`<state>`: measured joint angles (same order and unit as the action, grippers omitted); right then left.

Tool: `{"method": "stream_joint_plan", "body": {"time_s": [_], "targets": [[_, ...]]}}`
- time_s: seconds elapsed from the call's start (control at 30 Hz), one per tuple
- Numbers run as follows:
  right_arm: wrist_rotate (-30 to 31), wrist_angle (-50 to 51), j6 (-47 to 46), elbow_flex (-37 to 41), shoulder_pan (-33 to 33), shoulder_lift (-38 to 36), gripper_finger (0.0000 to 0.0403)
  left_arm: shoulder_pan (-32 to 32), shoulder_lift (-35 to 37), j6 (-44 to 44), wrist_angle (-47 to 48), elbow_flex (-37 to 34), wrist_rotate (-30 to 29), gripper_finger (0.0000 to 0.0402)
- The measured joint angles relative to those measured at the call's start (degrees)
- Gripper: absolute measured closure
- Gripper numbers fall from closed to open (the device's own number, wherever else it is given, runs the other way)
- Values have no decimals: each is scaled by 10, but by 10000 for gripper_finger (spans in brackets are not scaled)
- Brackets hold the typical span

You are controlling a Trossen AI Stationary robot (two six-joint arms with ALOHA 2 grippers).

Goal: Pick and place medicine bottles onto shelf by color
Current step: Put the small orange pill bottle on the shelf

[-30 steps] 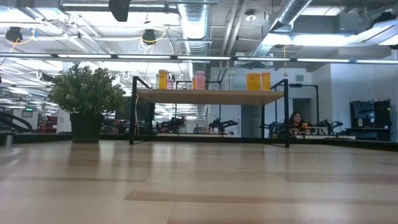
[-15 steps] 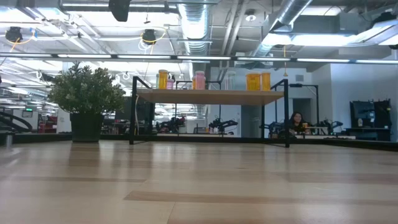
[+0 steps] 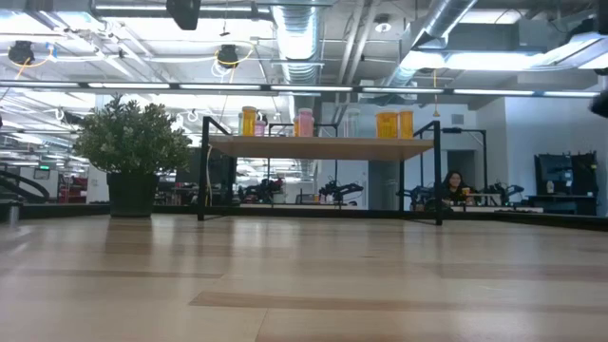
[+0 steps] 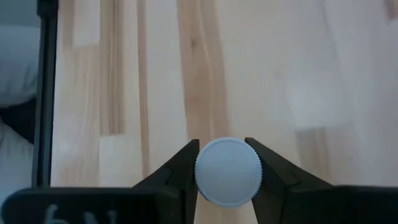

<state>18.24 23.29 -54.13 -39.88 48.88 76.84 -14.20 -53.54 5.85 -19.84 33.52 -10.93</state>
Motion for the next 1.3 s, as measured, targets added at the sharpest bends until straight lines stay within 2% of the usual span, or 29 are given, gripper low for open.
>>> {"method": "stream_joint_plan", "body": {"time_s": [0.13, 0.27, 0.53, 0.63, 0.83, 1.0, 1.3], "targets": [[-2, -1, 67, 0, -50, -31, 266, 0, 0, 0, 0, 0, 2, 278], [-1, -6, 169, -12, -129, -62, 267, -1, 0, -4, 0, 0, 14, 278], [-5, -6, 406, -109, -316, -92, 267, -1, 0, -12, -1, 0, 17, 278], [-38, -5, 475, -152, -393, -89, 263, -1, 0, -15, -1, 0, 17, 278], [-127, -8, 571, -238, -538, -49, 264, -1, 0, 2, 0, 0, 14, 278], [-191, -3, 632, -315, -627, 16, 264, -1, -4, -13, -1, 0, 15, 278], [-206, 58, 710, -459, -721, 147, 263, -1, -10, -17, 3, 0, 17, 278]]}}
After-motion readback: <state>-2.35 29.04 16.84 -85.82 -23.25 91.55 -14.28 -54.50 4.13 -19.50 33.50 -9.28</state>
